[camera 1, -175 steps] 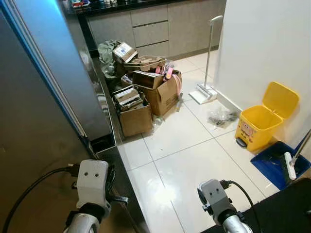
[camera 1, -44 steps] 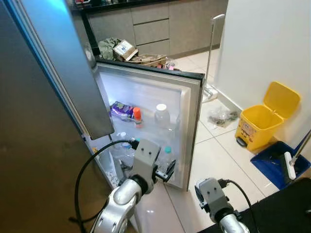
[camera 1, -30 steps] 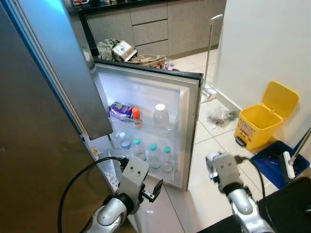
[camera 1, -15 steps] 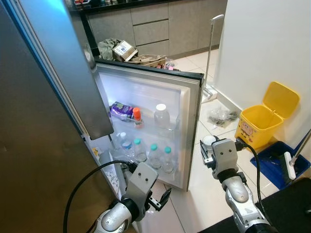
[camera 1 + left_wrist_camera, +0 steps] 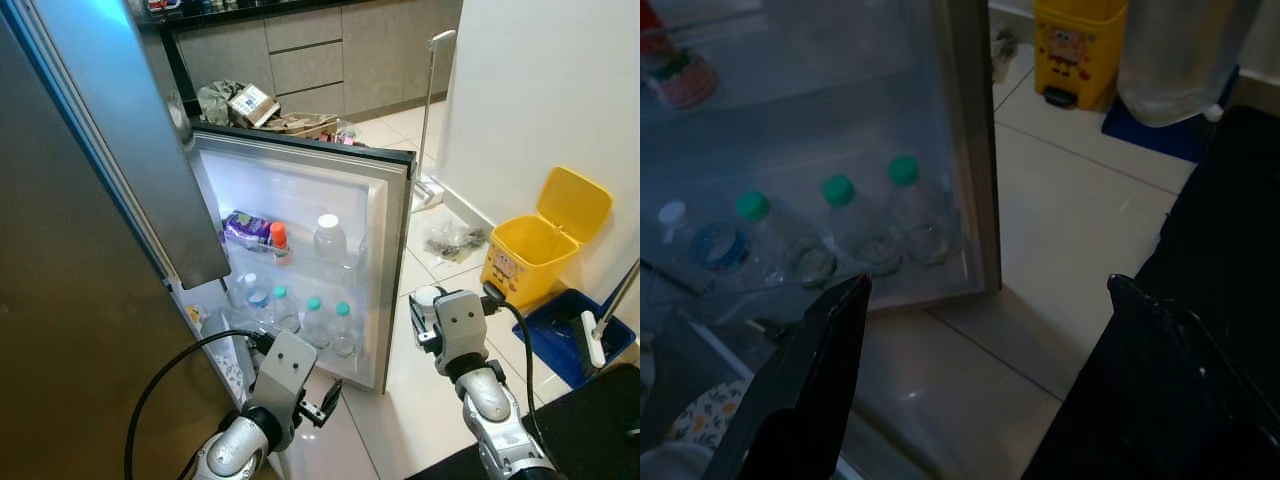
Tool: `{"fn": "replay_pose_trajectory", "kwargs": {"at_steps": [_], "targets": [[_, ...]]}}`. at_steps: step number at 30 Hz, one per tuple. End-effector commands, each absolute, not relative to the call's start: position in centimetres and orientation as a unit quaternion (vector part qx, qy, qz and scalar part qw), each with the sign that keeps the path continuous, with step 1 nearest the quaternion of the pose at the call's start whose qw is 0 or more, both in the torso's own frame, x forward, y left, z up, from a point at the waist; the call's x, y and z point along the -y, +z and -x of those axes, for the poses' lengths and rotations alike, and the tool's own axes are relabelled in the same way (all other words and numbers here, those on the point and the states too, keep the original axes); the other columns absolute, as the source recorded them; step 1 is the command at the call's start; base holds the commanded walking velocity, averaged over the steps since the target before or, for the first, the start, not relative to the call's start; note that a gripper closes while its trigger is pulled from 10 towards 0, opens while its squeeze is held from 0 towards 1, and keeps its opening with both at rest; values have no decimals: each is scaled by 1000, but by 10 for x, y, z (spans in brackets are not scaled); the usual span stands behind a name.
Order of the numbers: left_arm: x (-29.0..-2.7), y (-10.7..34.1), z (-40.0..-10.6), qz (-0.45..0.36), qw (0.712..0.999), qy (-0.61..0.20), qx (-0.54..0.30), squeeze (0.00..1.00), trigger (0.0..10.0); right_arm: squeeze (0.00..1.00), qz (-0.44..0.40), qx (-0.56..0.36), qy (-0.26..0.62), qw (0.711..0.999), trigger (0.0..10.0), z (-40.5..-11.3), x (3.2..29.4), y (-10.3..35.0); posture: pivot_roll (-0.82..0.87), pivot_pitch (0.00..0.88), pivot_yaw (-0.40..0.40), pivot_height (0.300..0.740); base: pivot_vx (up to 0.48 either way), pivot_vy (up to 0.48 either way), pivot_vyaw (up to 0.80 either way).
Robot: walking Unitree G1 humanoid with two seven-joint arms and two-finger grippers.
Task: Restocking fridge
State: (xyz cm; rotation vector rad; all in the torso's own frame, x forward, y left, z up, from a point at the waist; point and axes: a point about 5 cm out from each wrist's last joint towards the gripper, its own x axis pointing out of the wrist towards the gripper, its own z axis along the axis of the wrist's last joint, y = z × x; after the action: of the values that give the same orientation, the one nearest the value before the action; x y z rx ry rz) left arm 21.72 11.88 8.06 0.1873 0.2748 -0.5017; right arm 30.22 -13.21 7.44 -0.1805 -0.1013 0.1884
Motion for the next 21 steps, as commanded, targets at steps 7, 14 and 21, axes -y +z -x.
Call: {"fn": "replay_pose_trajectory", "kwargs": {"at_steps": [7,14,21], "targets": [[-120,77,-220,-99,961,-219,-135,0,10000,0,84,58,99,990,10000,-301,127,78,-73,45,24,740,0,-88,0],[-118,78,-223,-85,964,-212,-135,0,10000,0,85,56,100,990,10000,-301,127,78,-74,47,25,740,0,-449,0],[-118,78,-224,-87,965,-209,-134,0,10000,0,94,52,98,989,10000,-301,127,77,-76,47,26,740,0,-437,271]]}}
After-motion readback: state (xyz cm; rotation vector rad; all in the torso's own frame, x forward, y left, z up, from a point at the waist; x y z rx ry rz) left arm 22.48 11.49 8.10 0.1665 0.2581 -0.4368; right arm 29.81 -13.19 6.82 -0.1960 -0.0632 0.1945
